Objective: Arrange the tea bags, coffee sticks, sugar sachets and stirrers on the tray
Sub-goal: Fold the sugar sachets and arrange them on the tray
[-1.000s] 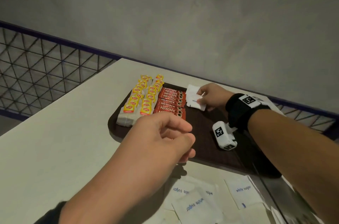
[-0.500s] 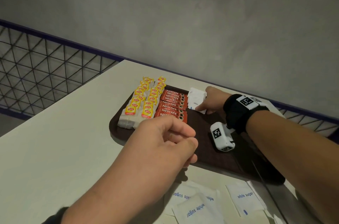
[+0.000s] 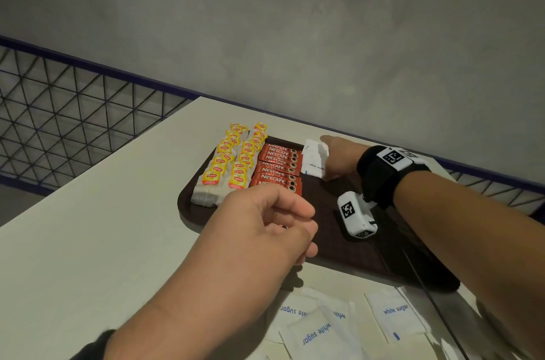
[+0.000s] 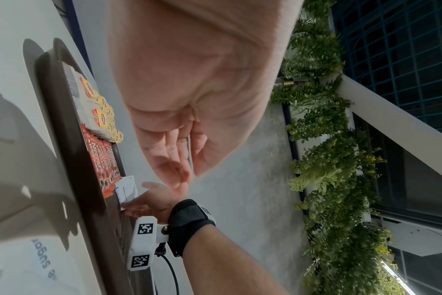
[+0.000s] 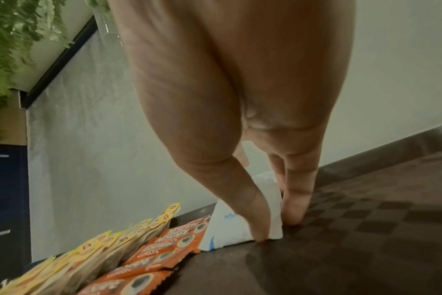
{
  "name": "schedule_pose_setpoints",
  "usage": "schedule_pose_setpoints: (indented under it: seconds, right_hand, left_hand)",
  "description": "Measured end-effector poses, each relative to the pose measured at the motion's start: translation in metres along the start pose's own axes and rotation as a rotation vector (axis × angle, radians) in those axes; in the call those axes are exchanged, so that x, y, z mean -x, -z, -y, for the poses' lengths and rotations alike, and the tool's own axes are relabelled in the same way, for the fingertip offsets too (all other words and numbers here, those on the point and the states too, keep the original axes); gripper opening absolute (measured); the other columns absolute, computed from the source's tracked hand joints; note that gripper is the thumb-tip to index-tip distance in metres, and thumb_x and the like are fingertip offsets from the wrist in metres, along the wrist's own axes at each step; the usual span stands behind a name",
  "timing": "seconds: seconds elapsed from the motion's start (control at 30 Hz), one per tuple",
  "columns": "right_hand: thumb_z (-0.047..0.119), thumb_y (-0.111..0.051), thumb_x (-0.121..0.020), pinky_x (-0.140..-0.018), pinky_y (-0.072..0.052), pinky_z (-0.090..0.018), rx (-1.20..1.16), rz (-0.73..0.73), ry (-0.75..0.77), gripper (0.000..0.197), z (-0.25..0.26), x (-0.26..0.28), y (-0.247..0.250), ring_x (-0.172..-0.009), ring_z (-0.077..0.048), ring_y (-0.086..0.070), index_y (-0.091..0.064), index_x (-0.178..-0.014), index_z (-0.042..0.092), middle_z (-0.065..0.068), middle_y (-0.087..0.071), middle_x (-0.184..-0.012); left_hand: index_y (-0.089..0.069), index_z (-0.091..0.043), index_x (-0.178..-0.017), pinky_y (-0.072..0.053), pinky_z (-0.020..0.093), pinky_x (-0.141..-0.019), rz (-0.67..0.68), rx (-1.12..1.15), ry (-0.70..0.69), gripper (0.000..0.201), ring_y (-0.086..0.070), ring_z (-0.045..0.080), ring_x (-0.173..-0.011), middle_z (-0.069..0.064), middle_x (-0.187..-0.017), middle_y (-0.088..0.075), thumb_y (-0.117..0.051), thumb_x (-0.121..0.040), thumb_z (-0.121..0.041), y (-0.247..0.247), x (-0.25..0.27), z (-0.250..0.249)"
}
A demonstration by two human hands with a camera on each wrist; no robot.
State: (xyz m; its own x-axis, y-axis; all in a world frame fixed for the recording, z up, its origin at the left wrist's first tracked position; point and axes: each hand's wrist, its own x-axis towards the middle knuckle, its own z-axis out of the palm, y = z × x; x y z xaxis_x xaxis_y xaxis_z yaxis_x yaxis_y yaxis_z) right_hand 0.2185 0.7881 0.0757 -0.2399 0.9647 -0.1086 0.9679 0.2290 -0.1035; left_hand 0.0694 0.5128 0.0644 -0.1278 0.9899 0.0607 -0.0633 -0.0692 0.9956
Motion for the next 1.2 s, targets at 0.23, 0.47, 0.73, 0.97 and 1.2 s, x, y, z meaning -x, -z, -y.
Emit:
schedule_pose_setpoints:
  seconds: [0.23, 0.47, 0.73, 0.97, 1.2]
  right_hand:
    - [0.003, -0.08, -0.079, -0.069, -0.063, -0.032, -0.268, 0.082, -0.051, 0.075, -0.005, -0.009, -0.001, -0.088, -0.024, -0.069, -0.04, -0.143, 0.007, -0.01, -0.058, -0.116]
    - [0.018, -0.077, -0.083, -0.082, -0.054, -0.031, -0.145, -0.019, -0.02, 0.087, -0.007, 0.014, 0.01, -0.111, -0.031, -0.062, -0.028, -0.155, 0.013, -0.014, -0.054, -0.138]
    - [0.038, -0.078, -0.086, -0.071, -0.054, -0.026, -0.076, 0.224, 0.524, 0.022, 0.045, 0.175, 0.022, -0.074, -0.002, -0.063, -0.07, -0.105, 0.033, 0.011, -0.068, -0.087]
    - [0.06, -0.074, -0.081, -0.088, -0.053, -0.034, 0.274, 0.26, 0.511, 0.06, 0.05, 0.241, -0.006, -0.103, -0.011, -0.053, -0.057, -0.127, 0.026, 0.01, -0.051, -0.112]
    - [0.047, -0.075, -0.087, -0.078, -0.05, -0.027, 0.052, 0.271, 0.366, 0.043, 0.045, 0.242, -0.032, -0.089, -0.01, -0.055, -0.057, -0.119, 0.025, 0.009, -0.057, -0.106]
  left_hand:
    - [-0.074, -0.014, -0.086, -0.064, 0.045, -0.076, 0.006, -0.018, -0.031, 0.014, -0.077, 0.019, -0.07, 0.009, -0.077, -0.076, -0.075, -0.089, 0.0, 0.001, -0.001, 0.002]
    - [-0.074, -0.011, -0.089, -0.063, 0.029, -0.069, -0.018, -0.041, -0.052, 0.021, -0.077, 0.019, -0.073, 0.006, -0.081, -0.076, -0.066, -0.092, 0.009, 0.008, -0.005, 0.002]
    - [-0.073, -0.02, -0.085, -0.061, 0.037, -0.074, -0.15, -0.061, -0.148, 0.03, -0.074, 0.02, -0.08, 0.004, -0.087, -0.08, -0.066, -0.089, 0.009, 0.029, -0.008, -0.017]
    - [-0.071, -0.021, -0.083, -0.055, 0.033, -0.07, -0.183, -0.053, -0.153, 0.024, -0.072, 0.017, -0.077, 0.007, -0.093, -0.078, -0.069, -0.091, 0.001, 0.025, -0.001, -0.025]
    - [-0.074, -0.021, -0.091, -0.053, 0.028, -0.072, -0.106, -0.115, -0.139, 0.013, -0.074, 0.016, -0.086, 0.001, -0.098, -0.078, -0.072, -0.092, -0.007, 0.011, 0.009, -0.022]
